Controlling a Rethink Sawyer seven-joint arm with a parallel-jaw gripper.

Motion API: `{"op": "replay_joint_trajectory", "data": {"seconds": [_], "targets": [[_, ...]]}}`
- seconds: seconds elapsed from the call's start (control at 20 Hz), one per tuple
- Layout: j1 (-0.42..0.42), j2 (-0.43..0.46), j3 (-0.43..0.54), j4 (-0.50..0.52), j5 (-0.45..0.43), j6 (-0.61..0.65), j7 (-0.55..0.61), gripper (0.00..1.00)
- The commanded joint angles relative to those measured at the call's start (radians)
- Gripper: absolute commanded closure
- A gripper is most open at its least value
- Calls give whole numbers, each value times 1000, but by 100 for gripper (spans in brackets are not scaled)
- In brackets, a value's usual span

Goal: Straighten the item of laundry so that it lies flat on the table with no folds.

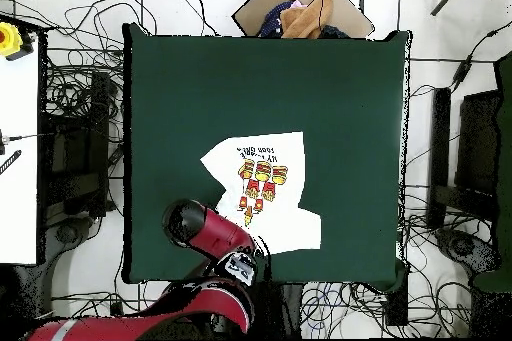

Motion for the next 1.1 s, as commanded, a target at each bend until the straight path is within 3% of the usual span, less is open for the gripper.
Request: {"op": "replay_joint_trajectory", "data": {"seconds": [0.05,0.25,0.7,1.1], "targets": [[9,6,117,-48,99,101,318,100],[27,13,105,-73,111,112,334,100],[139,50,-172,-203,2,237,340,100],[113,35,-157,-175,19,135,294,100]]}}
